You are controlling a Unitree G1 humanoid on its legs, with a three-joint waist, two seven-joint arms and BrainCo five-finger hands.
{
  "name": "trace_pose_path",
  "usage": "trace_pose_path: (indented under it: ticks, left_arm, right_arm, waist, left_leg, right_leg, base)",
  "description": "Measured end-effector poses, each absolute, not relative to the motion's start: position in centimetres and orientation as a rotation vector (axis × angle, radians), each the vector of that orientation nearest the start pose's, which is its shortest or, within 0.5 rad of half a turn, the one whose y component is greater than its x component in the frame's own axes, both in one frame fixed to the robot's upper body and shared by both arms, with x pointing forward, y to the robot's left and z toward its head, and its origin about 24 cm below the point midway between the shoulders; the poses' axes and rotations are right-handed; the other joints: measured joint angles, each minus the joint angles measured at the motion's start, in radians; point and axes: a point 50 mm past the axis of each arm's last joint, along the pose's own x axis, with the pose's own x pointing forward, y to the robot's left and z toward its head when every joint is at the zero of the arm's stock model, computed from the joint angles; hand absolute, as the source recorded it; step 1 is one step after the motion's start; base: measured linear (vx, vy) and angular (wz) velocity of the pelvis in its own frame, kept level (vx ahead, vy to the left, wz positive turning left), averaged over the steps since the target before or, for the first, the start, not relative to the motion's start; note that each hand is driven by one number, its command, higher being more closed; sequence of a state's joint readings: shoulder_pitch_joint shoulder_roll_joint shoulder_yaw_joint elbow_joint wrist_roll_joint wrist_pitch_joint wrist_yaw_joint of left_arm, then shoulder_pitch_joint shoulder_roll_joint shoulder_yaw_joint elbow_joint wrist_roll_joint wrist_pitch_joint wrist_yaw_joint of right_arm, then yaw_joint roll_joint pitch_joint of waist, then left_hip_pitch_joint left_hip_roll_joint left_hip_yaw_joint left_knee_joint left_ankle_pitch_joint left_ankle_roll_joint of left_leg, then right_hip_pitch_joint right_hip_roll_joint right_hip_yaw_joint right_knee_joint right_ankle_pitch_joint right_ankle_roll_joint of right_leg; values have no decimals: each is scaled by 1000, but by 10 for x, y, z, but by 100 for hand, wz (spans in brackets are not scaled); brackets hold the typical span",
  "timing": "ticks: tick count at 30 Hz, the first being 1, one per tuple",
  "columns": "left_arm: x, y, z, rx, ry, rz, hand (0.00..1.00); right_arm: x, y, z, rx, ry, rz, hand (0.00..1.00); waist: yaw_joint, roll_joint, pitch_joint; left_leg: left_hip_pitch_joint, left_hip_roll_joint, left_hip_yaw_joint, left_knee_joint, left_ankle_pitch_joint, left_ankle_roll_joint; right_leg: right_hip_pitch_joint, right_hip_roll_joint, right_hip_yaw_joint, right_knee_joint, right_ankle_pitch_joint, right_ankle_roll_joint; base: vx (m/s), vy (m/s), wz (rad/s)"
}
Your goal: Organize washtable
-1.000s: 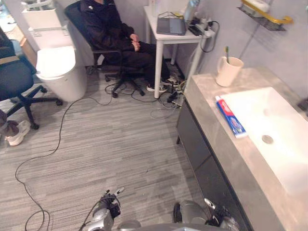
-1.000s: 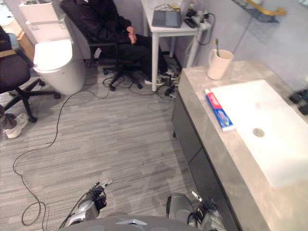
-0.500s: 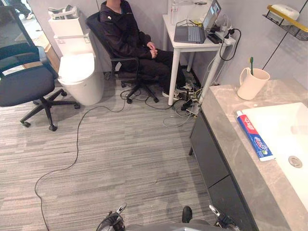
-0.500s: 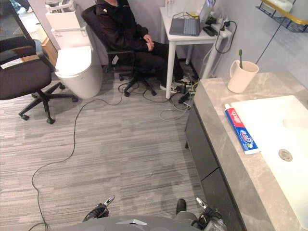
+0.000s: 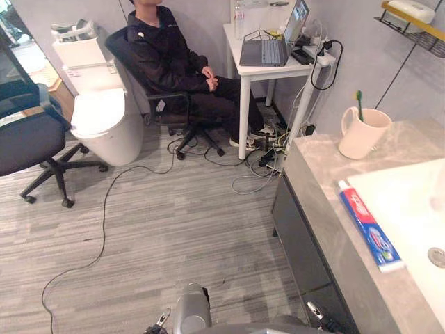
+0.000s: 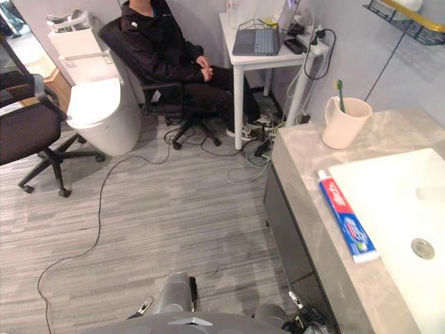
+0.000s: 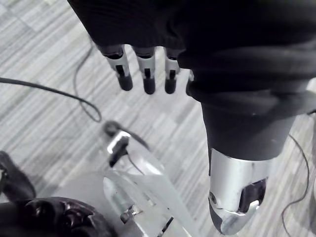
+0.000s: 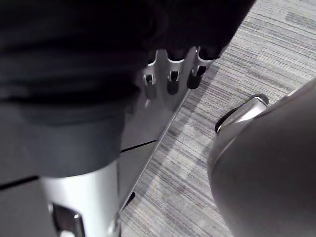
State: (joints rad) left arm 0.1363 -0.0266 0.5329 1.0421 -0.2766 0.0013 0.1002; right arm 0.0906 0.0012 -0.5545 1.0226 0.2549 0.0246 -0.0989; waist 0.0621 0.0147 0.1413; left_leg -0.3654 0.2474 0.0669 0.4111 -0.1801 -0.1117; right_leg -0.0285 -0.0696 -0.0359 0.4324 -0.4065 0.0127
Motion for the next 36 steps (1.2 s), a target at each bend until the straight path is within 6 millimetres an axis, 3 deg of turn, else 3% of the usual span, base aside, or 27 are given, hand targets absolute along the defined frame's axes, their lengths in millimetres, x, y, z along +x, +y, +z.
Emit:
trace_pose_path:
  ticks: [1, 2, 3, 4, 5, 7, 8, 9, 10, 11, 12, 14, 18, 21, 24, 26, 29, 31, 32, 33, 34, 36]
  left_arm:
    - [50, 208, -168, -478, 1104, 777, 0]
    - [48, 210, -168, -469, 1108, 777, 0]
    - [40, 214, -169, -450, 1132, 781, 0]
    - [31, 224, -168, -417, 1156, 797, 0]
    - [33, 226, -168, -407, 1157, 790, 0]
    - [47, 236, -164, -311, 1143, 707, 0]
    - [55, 234, -164, -287, 1136, 670, 0]
    - [56, 229, -165, -235, 1154, 607, 0]
    - [55, 227, -166, -207, 1169, 573, 0]
    - [66, 232, -162, -171, 1139, 546, 0]
    - [70, 234, -161, -168, 1129, 545, 0]
    - [78, 242, -158, -143, 1105, 541, 0]
    - [91, 239, -155, -108, 1077, 484, 0]
    - [98, 226, -158, -140, 1081, 458, 0]
    - [103, 202, -161, -170, 1087, 390, 0]
    - [105, 200, -161, -175, 1087, 382, 0]
    - [111, 203, -158, -172, 1060, 382, 0]
    - [113, 205, -156, -174, 1041, 383, 0]
    - [115, 205, -155, -192, 1026, 391, 0]
    - [114, 204, -156, -212, 1025, 405, 0]
    - [110, 202, -157, -247, 1030, 434, 0]
    - [100, 203, -160, -259, 1052, 459, 0]
  right_arm:
    - [72, -221, -162, 465, 1056, -776, 0]
    - [69, -221, -163, 469, 1061, -790, 0]
    - [73, -218, -163, 490, 1053, -803, 0]
    - [72, -208, -166, 511, 1072, -790, 0]
    - [71, -206, -167, 518, 1080, -791, 0]
    - [68, -201, -168, 556, 1079, -814, 0]
    - [72, -202, -167, 559, 1068, -811, 0]
    - [68, -209, -167, 537, 1071, -819, 0]
    - [71, -215, -166, 515, 1064, -812, 0]
    - [77, -211, -165, 508, 1066, -779, 0]
    - [81, -212, -164, 508, 1056, -771, 0]
    - [94, -212, -163, 507, 1046, -746, 0]
    - [109, -203, -160, 464, 1033, -648, 0]
    - [113, -206, -159, 429, 1024, -620, 0]
    - [100, -215, -160, 407, 1047, -646, 0]
    - [99, -215, -161, 406, 1050, -646, 0]
    - [97, -215, -161, 406, 1055, -648, 0]
    - [97, -218, -160, 388, 1052, -647, 0]
    - [99, -221, -159, 379, 1044, -645, 0]
    - [102, -223, -158, 373, 1036, -645, 0]
    - [105, -226, -157, 356, 1029, -638, 0]
    - [109, -223, -156, 332, 1030, -605, 0]
  waist:
    - [3, -2, 1]
    - [3, -11, -5]
    - [7, -41, -20]
    - [-12, -87, -47]
    - [-27, -96, -52]
    - [-38, -88, -47]
    - [-42, -73, -40]
    - [-49, -59, -63]
    - [-47, -34, -67]
    - [-54, -52, -71]
    - [-53, -39, -63]
    - [-47, -25, -34]
    - [-52, -19, -28]
    - [-59, -9, -12]
    - [-61, 11, -6]
    - [-64, 6, 0]
    - [-54, -8, 49]
    - [-49, 7, 71]
    - [-38, 8, 83]
    - [-31, 16, 86]
    - [-18, 28, 91]
    - [-13, 42, 85]
  left_leg:
    - [3, -5, -59, -131, 59, -56]
    - [16, -16, -71, -123, 108, -91]
    - [38, -72, -84, -90, 155, -89]
    - [36, -98, -37, -35, 104, -59]
    - [34, -103, -22, 1, 83, -41]
    - [-2, -96, -2, 224, 68, -24]
    - [-37, -101, -5, 268, 31, -19]
    - [-6, -127, -7, 91, 45, 27]
    - [25, -122, 35, 30, 17, 56]
    - [69, -128, 150, -1, 6, 83]
    - [88, -116, 185, -16, 5, 89]
    - [232, -90, 307, -107, 7, 95]
    - [358, -103, 427, -143, -4, 114]
    - [388, -128, 482, -116, -6, 116]
    - [384, -141, 472, -99, -5, 115]
    - [378, -134, 465, -97, -1, 109]
    - [360, -73, 438, 33, -2, 106]
    - [289, 4, 386, 245, 4, 98]
    - [228, 1, 292, 326, -22, 84]
    - [226, -25, 229, 305, -48, 77]
    - [229, -90, 99, 233, -77, 54]
    - [253, -156, -49, 89, -68, 31]
  right_leg:
    - [9, -6, 31, 0, -27, 20]
    - [14, -16, 55, -2, -40, 30]
    - [17, -48, 127, -10, -54, 44]
    - [15, -82, 213, -21, -26, 64]
    - [15, -86, 251, -20, 0, 57]
    - [15, -80, 369, 2, 151, 39]
    - [11, -80, 392, 16, 186, 42]
    - [-29, -90, 398, 44, 237, 67]
    - [-43, -106, 377, 52, 259, 92]
    - [-85, -184, 255, 14, 343, 98]
    - [-92, -192, 183, 15, 351, 89]
    - [-89, -174, -44, 73, 301, 75]
    - [-43, -90, -340, 19, 253, 42]
    - [41, -95, -395, -155, 249, 24]
    - [102, -77, -357, -292, 251, 31]
    - [102, -65, -361, -319, 254, 34]
    - [153, -36, -358, -321, 255, 32]
    - [187, -6, -345, -322, 252, 19]
    - [195, -3, -311, -321, 240, 1]
    - [194, -5, -289, -315, 240, 1]
    - [183, -10, -242, -299, 240, 1]
    - [167, -6, -183, -292, 239, 5]
  base:
    - [503, 284, -58]
    - [567, 327, -107]
    - [637, 317, -121]
    - [634, 307, -106]
    - [575, 307, -74]
    - [320, 330, -99]
    - [-116, 374, -138]
    - [-278, 391, -134]
    - [-113, 402, -173]
    - [33, 252, -154]
    - [74, 79, -165]
    - [86, -114, -191]
    - [75, -284, -183]
    - [13, -89, -117]
    - [4, -55, -36]
    - [3, -101, 5]
    - [-19, -133, 21]
    - [-76, -134, -8]
    - [-86, -67, -45]
    - [-101, 10, -90]
    - [-47, 84, -93]
    - [-102, 129, -112]
